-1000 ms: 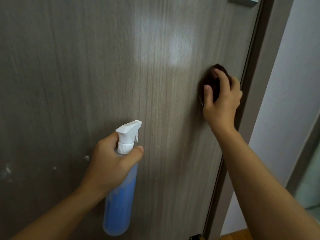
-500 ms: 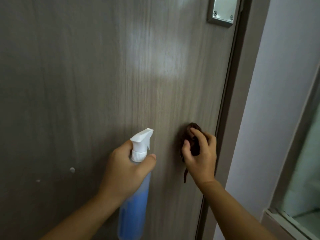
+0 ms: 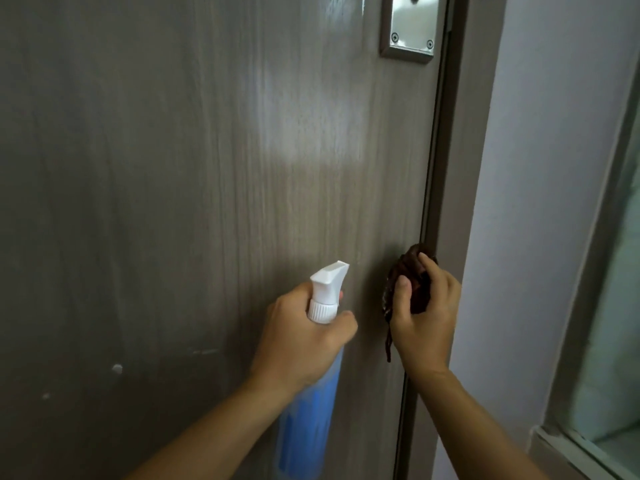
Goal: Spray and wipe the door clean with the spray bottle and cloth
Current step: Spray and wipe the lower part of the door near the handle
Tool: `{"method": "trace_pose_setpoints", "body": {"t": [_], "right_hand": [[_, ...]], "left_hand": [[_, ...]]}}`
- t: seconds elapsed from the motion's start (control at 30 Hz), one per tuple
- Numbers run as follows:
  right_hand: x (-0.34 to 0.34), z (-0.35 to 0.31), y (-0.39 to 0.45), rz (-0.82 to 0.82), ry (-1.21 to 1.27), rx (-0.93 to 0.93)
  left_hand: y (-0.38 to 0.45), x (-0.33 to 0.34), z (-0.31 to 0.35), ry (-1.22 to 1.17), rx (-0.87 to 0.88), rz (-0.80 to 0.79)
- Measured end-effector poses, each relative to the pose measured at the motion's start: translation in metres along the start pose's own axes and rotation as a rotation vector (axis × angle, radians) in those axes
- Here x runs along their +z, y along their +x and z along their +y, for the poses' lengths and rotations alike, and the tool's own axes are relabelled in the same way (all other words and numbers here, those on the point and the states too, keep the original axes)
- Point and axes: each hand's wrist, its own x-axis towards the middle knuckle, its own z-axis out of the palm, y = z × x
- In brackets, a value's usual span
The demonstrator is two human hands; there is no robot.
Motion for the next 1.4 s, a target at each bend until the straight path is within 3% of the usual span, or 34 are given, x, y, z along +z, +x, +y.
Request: {"method": "trace_pose_setpoints", "body": {"t": [0.27, 0.43, 0.6, 0.73, 0.83, 1.03, 1.2, 1.3, 1.4], "right_hand": [[0.025, -0.004, 0.037, -0.009, 0.004, -0.146], [0.059, -0.009, 0.063, 0.044, -0.226, -0.330], [0.069, 0.026, 0.009, 0.007, -0.345, -0.477], [0.060, 0.069, -0.059, -0.135, -0.420, -0.610], [0.051, 0.076, -0.071, -0.205, -0.418, -0.574], [0.063, 0.011, 0.023, 0.037, -0.261, -0.249], [0.074, 0.000, 0.045, 0.101, -0.219, -0.341], [0.079, 0.024, 0.007, 0.091, -0.287, -0.477], [0.074, 0.060, -0.057, -0.038, -0.366, -0.569]], "left_hand": [[-0.004, -0.008, -0.009, -0.053, -0.018, 0.017], [0.000, -0.018, -0.015, -0.060, -0.015, 0.008], [0.007, -0.025, -0.015, -0.058, 0.018, 0.033], [0.006, -0.028, -0.017, -0.079, 0.028, 0.041], [0.002, -0.030, -0.021, -0.095, 0.016, 0.039], [-0.003, -0.039, -0.030, -0.149, -0.023, 0.038], [-0.001, -0.047, -0.035, -0.175, -0.046, 0.015], [0.001, -0.047, -0.035, -0.167, -0.050, 0.014], [0.000, -0.043, -0.035, -0.196, -0.088, 0.040]]}}
